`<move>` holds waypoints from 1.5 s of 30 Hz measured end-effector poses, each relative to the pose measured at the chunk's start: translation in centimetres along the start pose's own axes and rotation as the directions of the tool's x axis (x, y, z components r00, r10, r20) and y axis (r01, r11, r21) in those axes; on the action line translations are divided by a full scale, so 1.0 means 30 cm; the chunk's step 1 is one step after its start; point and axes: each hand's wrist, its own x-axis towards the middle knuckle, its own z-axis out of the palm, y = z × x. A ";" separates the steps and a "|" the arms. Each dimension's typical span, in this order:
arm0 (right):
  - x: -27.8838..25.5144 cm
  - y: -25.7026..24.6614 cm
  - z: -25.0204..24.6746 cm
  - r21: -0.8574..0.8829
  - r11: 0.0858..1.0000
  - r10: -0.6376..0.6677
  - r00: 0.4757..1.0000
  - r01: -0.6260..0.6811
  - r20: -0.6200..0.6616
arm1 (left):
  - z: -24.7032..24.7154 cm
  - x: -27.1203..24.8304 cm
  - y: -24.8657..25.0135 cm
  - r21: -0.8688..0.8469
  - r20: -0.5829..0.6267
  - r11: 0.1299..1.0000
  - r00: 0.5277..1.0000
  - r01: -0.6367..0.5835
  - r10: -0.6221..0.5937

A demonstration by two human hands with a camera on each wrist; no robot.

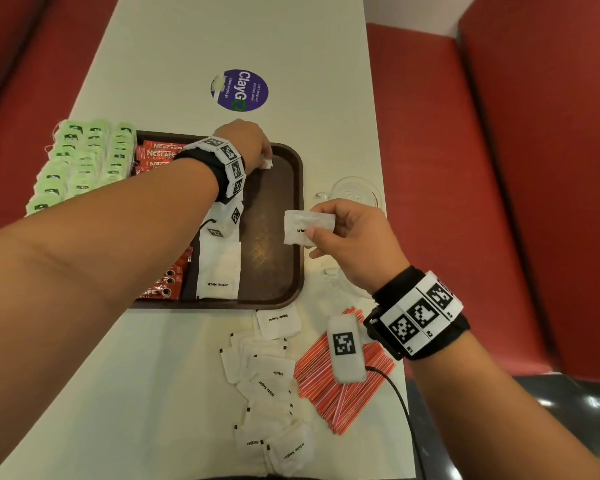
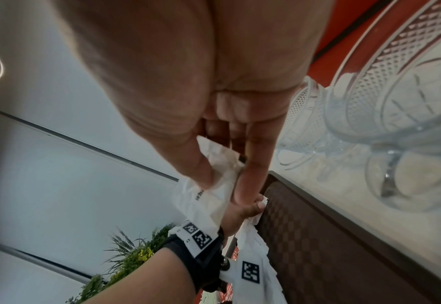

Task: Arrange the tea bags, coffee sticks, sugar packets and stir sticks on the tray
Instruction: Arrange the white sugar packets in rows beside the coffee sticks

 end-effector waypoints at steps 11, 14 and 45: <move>0.035 0.000 0.018 0.059 0.998 0.012 1.000 -0.010 -0.027 | -0.123 -0.190 0.063 -0.325 -0.133 0.918 0.972 -0.229 0.195; 0.046 -0.004 0.024 0.103 0.995 -0.007 0.999 0.012 -0.052 | -0.190 -0.317 0.119 -0.495 0.010 0.822 0.944 -0.281 0.329; -0.166 0.143 0.147 -0.793 0.609 0.283 0.924 0.034 0.256 | -0.058 -0.035 -0.056 0.016 -0.086 0.998 0.995 0.058 -0.056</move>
